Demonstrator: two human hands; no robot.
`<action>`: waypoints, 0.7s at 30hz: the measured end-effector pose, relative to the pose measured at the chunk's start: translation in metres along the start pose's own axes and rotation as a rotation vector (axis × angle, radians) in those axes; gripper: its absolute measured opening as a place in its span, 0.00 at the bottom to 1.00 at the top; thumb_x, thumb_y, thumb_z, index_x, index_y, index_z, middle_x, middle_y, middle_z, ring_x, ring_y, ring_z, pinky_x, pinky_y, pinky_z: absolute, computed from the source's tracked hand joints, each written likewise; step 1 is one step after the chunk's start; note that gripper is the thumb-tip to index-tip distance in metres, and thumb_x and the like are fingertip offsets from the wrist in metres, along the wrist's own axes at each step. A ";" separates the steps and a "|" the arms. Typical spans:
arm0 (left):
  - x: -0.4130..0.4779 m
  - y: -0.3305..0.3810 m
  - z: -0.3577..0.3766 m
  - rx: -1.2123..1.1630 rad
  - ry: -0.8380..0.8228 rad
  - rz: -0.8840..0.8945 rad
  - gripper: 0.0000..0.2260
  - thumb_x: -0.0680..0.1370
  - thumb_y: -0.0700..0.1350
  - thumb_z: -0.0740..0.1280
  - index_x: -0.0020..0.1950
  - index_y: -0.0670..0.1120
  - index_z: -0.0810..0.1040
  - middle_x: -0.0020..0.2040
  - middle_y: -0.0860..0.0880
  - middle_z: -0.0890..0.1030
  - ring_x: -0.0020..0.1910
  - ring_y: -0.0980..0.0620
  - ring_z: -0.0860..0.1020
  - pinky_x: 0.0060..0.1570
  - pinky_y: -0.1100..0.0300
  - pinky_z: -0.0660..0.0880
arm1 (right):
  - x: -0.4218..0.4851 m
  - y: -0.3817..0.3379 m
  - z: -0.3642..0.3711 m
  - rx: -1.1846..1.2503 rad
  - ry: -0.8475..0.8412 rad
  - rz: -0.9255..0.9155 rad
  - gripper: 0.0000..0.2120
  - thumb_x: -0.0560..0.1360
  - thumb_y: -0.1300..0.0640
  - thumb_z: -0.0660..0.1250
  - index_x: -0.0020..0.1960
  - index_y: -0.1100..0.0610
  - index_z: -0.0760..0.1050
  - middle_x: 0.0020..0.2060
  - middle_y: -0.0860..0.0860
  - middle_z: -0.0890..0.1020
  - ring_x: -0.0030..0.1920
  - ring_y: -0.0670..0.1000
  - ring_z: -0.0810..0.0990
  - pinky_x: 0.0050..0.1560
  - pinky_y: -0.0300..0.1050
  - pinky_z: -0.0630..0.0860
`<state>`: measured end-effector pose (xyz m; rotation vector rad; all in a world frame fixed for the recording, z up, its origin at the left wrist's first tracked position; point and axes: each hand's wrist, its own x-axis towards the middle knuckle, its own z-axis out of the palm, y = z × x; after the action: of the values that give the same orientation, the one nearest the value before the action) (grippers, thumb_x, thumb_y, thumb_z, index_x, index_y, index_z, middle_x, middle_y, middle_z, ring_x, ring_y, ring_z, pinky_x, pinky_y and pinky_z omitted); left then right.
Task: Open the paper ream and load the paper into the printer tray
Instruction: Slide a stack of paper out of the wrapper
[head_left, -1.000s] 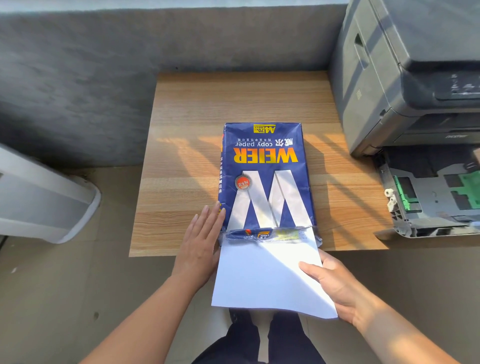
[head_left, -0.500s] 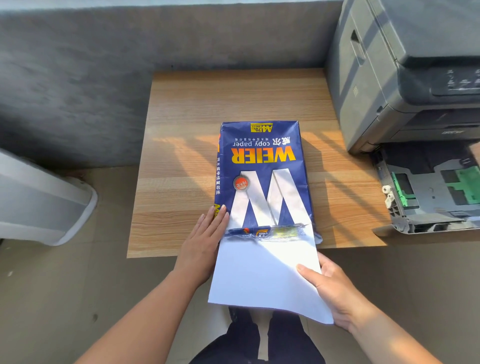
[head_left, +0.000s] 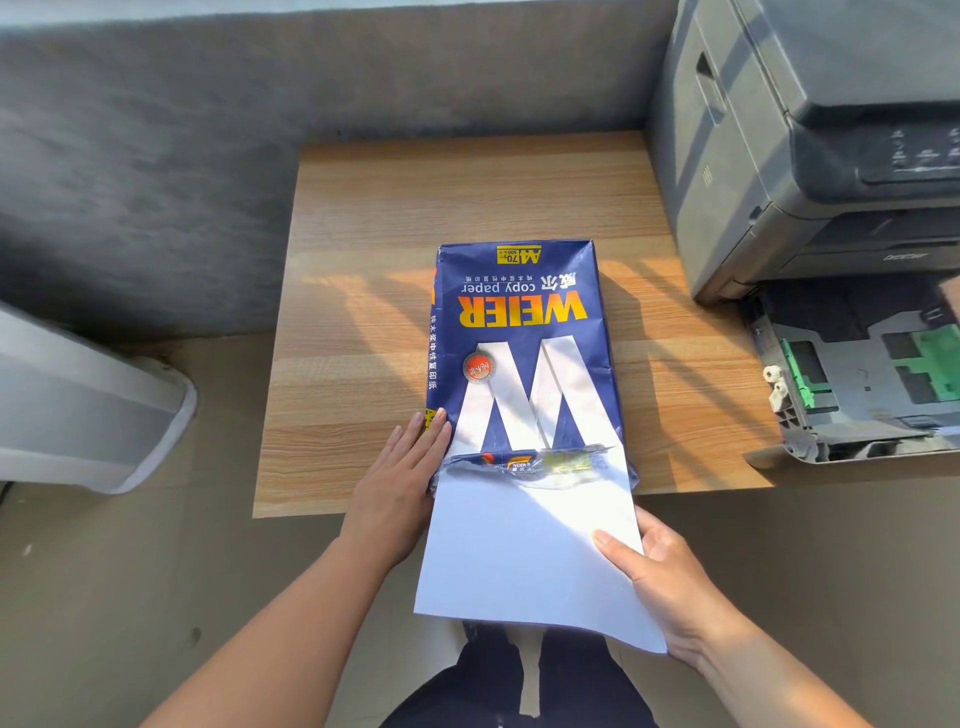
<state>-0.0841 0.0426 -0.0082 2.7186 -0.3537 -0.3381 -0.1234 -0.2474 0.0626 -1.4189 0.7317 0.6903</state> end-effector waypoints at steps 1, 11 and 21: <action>0.000 0.001 -0.001 0.003 0.008 0.009 0.33 0.77 0.53 0.40 0.82 0.45 0.54 0.82 0.51 0.53 0.82 0.48 0.50 0.80 0.53 0.47 | 0.000 0.000 0.000 0.004 -0.002 0.007 0.11 0.80 0.63 0.68 0.60 0.53 0.81 0.52 0.55 0.90 0.44 0.54 0.88 0.32 0.41 0.80; 0.002 -0.015 0.016 0.134 0.015 0.031 0.38 0.73 0.32 0.64 0.82 0.43 0.55 0.83 0.48 0.54 0.82 0.45 0.53 0.78 0.54 0.43 | -0.013 0.006 -0.045 0.041 -0.115 0.150 0.15 0.80 0.64 0.67 0.66 0.57 0.78 0.56 0.61 0.88 0.53 0.64 0.87 0.49 0.54 0.83; 0.003 0.001 0.019 0.261 0.007 -0.040 0.38 0.73 0.37 0.68 0.81 0.41 0.57 0.83 0.46 0.58 0.82 0.45 0.55 0.78 0.49 0.48 | -0.048 0.000 -0.062 -0.043 -0.212 0.167 0.20 0.74 0.60 0.75 0.66 0.57 0.79 0.58 0.57 0.88 0.57 0.60 0.87 0.52 0.49 0.85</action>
<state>-0.0869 0.0342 -0.0253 2.9847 -0.3651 -0.3116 -0.1553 -0.3091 0.0999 -1.3086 0.6763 0.9758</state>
